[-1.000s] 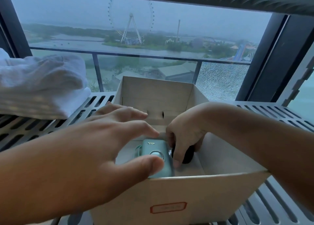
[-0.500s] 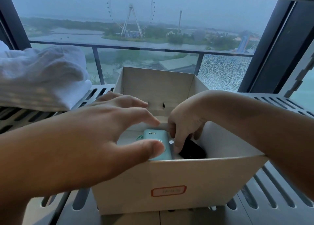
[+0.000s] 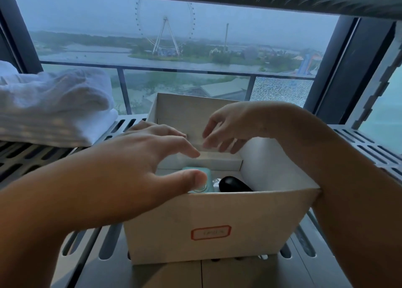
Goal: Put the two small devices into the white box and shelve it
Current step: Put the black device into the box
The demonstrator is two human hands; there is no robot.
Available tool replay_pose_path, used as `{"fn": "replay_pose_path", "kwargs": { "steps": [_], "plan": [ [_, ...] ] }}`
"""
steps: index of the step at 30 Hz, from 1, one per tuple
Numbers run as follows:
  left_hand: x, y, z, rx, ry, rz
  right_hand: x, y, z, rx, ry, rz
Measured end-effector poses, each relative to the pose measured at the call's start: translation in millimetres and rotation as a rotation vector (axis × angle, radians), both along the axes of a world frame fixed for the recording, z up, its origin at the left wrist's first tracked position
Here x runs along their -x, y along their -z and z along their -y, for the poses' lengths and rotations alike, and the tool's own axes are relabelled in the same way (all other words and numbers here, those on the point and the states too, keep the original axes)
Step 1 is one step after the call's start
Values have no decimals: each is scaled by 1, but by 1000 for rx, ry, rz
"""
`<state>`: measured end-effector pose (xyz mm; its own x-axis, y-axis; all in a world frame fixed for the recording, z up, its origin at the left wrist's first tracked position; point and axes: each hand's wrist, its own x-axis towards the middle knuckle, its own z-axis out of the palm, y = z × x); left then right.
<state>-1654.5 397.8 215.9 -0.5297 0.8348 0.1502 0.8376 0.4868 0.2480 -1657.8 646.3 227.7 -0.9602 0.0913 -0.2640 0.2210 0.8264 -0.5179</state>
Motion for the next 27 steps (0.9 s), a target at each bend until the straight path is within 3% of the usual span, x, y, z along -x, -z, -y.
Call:
{"fn": "replay_pose_path", "kwargs": {
  "steps": [12, 22, 27],
  "plan": [
    [-12, 8, 8, -290, -70, -33, -61, 10, -15, 262, 183, -685],
    [-20, 20, 9, -455, -83, -54, -103, 31, -8, 357, 271, -756],
    [-21, 33, 8, -588, -97, -80, -120, 47, -4, 754, 444, -807]
  ]
}}
